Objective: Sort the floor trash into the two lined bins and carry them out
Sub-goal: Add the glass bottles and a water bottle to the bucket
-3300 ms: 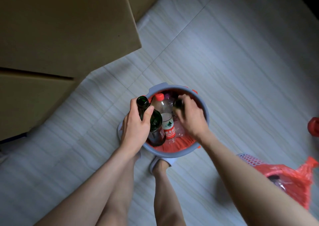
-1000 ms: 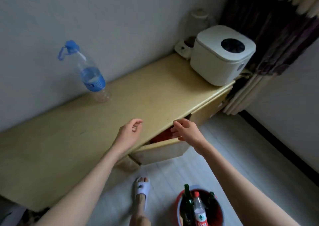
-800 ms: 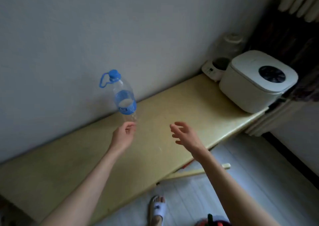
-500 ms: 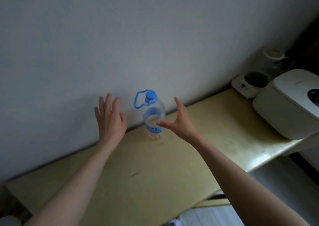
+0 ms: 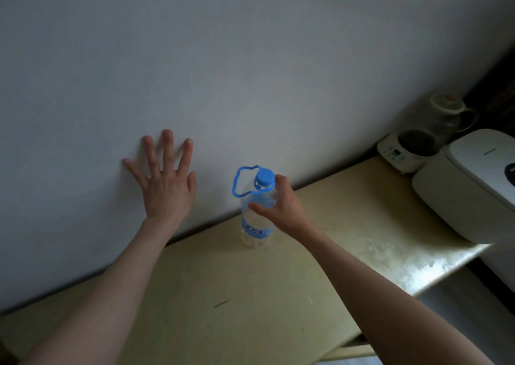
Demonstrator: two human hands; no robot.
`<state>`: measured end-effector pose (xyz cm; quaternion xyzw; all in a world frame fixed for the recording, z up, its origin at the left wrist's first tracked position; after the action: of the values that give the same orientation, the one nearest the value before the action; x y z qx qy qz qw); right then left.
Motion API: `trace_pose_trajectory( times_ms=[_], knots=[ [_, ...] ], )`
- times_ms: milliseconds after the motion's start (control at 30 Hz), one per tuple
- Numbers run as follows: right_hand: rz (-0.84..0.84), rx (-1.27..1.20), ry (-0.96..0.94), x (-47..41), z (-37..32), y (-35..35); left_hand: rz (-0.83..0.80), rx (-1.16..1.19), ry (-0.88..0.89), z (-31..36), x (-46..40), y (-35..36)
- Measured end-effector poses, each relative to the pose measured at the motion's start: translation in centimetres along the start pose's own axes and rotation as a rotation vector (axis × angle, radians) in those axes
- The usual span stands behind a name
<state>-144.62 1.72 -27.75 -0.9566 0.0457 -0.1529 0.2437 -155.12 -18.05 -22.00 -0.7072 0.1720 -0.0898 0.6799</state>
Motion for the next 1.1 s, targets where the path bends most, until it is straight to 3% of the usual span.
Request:
trace_pose_trajectory(
  times_ms=[233, 500, 667, 833, 967, 1100],
  knots=[
    [0.2, -0.132, 0.033, 6.5, 3.3, -6.4, -0.065, 0.103, 0.044, 3.3, 1.2, -1.1],
    [0.371, -0.202, 0.029, 18.1, 7.5, -13.4, -0.157, 0.369, 0.363, 19.6, 9.4, -1.9],
    [0.492, -0.28, 0.082, 31.4, 15.5, -17.4, -0.331, 0.476, 0.593, 32.4, 22.1, 0.2],
    [0.569, -0.323, 0.181, 44.5, 24.7, -18.4, -0.509, 0.607, 0.671, 42.2, 34.6, 4.1],
    [0.625, -0.356, 0.333, 52.8, 33.4, -16.6, -0.757, 0.641, 0.726, 47.8, 44.2, 9.0],
    [0.572, -0.367, 0.498, 55.3, 42.7, -12.1, -1.034, 0.686, 0.677, 50.8, 51.4, 17.0]
  ],
)
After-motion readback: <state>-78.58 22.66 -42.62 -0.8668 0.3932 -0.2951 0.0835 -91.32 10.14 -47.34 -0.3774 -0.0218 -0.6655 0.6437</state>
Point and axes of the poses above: each hand's wrist, its own x-axis away from the middle knuckle, its own y-axis out of the palm, z = x × y, the point moved 8 cm from there along -x, towards the middle knuckle, and after that the axes turned 12 degrees about -z, right-handed, at the moved point
